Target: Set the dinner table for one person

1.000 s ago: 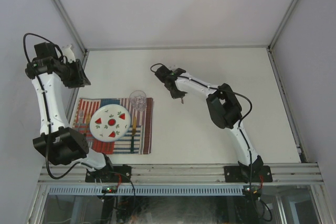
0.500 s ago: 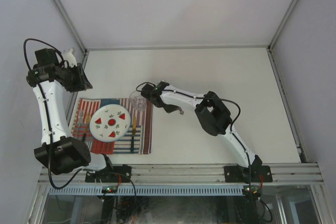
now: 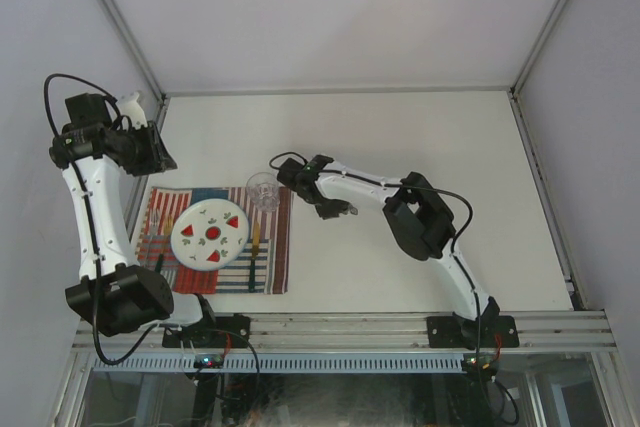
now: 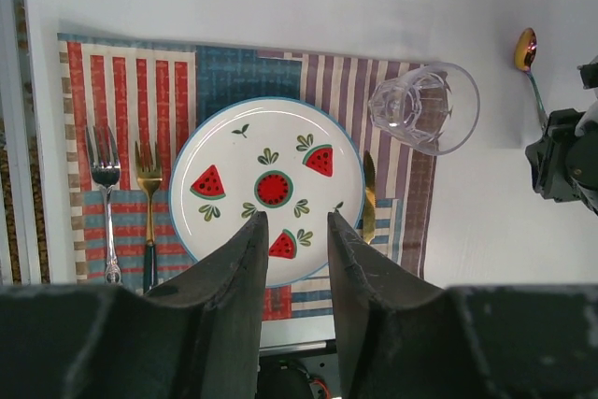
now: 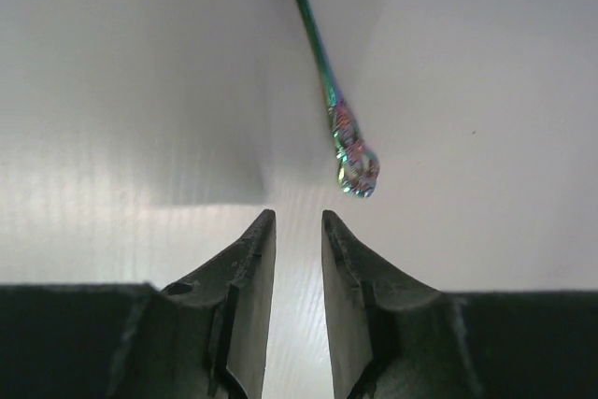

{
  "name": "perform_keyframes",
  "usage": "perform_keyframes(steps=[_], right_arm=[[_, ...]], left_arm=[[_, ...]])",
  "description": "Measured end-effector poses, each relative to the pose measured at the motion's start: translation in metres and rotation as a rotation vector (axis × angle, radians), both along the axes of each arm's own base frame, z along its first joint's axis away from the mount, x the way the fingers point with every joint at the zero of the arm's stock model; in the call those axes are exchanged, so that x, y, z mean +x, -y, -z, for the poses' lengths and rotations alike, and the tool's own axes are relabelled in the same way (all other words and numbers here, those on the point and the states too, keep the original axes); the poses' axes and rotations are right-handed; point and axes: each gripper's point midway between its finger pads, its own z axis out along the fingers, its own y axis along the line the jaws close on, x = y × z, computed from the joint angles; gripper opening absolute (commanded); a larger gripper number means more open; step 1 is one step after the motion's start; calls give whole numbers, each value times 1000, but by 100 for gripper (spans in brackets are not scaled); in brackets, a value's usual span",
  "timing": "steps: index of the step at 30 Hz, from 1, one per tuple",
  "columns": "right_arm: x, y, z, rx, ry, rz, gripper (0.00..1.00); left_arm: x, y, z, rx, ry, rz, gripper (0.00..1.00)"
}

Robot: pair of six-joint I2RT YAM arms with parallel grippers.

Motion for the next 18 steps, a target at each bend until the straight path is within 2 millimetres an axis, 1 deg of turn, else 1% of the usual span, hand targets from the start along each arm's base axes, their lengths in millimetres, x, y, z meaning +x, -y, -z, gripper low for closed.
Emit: perform_keyframes(steps=[3,5,7,9,13,18], right_arm=[[-8,-10,-3,86,-11,23,0],[-17,-13,-2,133,-28,38,0],[-27,-14,6,165,-52,68,0],[-31,-14,12,180,-65,88,0],[-32,-20,13,233,-65,115,0],[-24,-22,14,288,-69,176,0]], left_arm=[[0,1,0,-6,3,5,36],[0,1,2,-6,2,5,37],[0,1,3,-6,3,5,37],[-1,2,2,-4,6,5,37],[-5,2,-1,13,16,14,37],[-15,-1,-3,60,21,21,37]])
